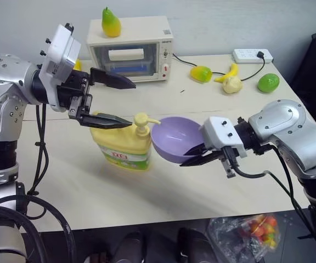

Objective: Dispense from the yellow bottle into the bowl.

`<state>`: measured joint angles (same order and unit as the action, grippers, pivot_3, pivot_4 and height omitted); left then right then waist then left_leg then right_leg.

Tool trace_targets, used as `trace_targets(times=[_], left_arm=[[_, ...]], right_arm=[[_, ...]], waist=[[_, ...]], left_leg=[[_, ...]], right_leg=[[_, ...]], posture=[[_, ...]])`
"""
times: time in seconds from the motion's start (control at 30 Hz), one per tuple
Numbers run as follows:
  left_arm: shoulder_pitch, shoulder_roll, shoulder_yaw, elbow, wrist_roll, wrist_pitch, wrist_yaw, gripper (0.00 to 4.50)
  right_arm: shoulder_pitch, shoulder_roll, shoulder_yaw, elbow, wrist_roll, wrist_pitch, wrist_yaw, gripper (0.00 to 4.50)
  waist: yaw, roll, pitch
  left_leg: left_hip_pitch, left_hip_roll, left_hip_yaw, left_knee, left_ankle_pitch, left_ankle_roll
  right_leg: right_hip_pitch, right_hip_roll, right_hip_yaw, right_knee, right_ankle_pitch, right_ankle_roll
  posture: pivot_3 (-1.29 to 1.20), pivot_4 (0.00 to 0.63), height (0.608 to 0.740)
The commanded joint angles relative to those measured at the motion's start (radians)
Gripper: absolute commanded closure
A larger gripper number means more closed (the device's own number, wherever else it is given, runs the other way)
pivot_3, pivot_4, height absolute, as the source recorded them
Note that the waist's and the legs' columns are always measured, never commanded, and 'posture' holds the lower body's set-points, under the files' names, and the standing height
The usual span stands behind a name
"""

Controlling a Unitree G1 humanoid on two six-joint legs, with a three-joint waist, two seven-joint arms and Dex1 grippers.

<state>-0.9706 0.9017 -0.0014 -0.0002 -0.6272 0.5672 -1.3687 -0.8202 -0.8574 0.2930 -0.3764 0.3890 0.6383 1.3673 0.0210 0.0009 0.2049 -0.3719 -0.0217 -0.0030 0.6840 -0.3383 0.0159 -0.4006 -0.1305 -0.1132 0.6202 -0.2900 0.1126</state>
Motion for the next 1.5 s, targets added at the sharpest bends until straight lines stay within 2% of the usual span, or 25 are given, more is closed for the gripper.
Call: trace_targets(times=[0.03,0.13,0.43,0.77,0.87,1.1,1.27,1.5], left_arm=[[-0.017,-0.005,0.033,-0.021,-0.001,-0.003,0.014,0.0],[-0.02,-0.01,0.028,-0.008,0.004,-0.002,0.01,0.0],[-0.015,-0.035,0.011,-0.005,0.004,0.001,-0.011,0.0],[-0.062,-0.092,-0.02,0.064,0.042,-0.009,-0.035,0.0],[-0.089,-0.106,0.001,0.097,0.013,0.021,-0.058,0.59],[-0.095,-0.09,-0.029,0.127,0.032,0.027,-0.147,2.83],[-0.086,-0.086,-0.05,0.125,0.084,-0.006,-0.14,4.39],[-0.054,-0.092,-0.058,0.091,0.103,-0.021,-0.139,4.45]], right_arm=[[-0.029,-0.019,-0.002,-0.057,-0.026,0.051,-0.046,4.47],[-0.032,-0.016,0.005,-0.087,-0.043,0.124,-0.104,4.47],[-0.041,0.088,-0.02,-0.174,-0.011,0.385,-0.337,4.47],[-0.02,0.089,0.002,-0.224,-0.001,0.396,-0.402,4.47],[-0.021,0.08,0.005,-0.218,-0.009,0.379,-0.405,4.5],[-0.037,0.073,0.018,-0.18,-0.024,0.347,-0.405,4.5],[-0.046,0.076,0.04,-0.158,-0.03,0.285,-0.371,4.5],[-0.009,0.027,0.043,-0.219,-0.015,0.226,-0.303,4.5]], waist=[[0.0,0.0,0.0],[0.0,0.0,0.0],[-0.001,0.0,0.0],[0.0,0.0,0.0],[0.0,0.0,0.0],[-0.008,0.0,0.0],[-0.014,0.0,0.0],[-0.02,0.0,0.0]], left_leg=[[0.0,0.0,0.0,0.0,0.0,0.0],[0.0,0.0,0.0,0.0,0.0,0.0],[0.0,0.0,0.0,0.0,0.0,0.0],[-0.001,-0.001,0.0,0.0,0.0,0.0],[-0.001,-0.001,0.001,0.0,0.0,0.0],[0.0,-0.001,0.001,0.0,0.0,0.0],[0.0,-0.001,0.001,0.0,0.0,0.0],[-0.001,-0.001,0.001,0.0,0.0,0.001]], right_leg=[[0.0,0.0,0.0,0.0,0.0,0.0],[0.0,0.0,0.0,0.0,0.0,0.0],[-0.001,0.0,0.0,0.0,0.0,0.0],[-0.001,0.0,0.0,0.0,0.0,0.0],[-0.001,0.0,0.0,0.0,0.0,0.0],[-0.002,0.0,0.001,0.001,0.0,0.0],[-0.002,0.0,0.001,0.001,0.0,0.0],[-0.002,0.0,0.001,0.001,0.0,0.0]], posture=[[0.0,0.15,0.74],[0.0,0.15,0.74],[0.0,0.15,0.74],[0.0,0.15,0.74],[0.0,0.15,0.74],[0.0,0.15,0.74],[0.0,0.15,0.74],[0.0,0.15,0.74]])
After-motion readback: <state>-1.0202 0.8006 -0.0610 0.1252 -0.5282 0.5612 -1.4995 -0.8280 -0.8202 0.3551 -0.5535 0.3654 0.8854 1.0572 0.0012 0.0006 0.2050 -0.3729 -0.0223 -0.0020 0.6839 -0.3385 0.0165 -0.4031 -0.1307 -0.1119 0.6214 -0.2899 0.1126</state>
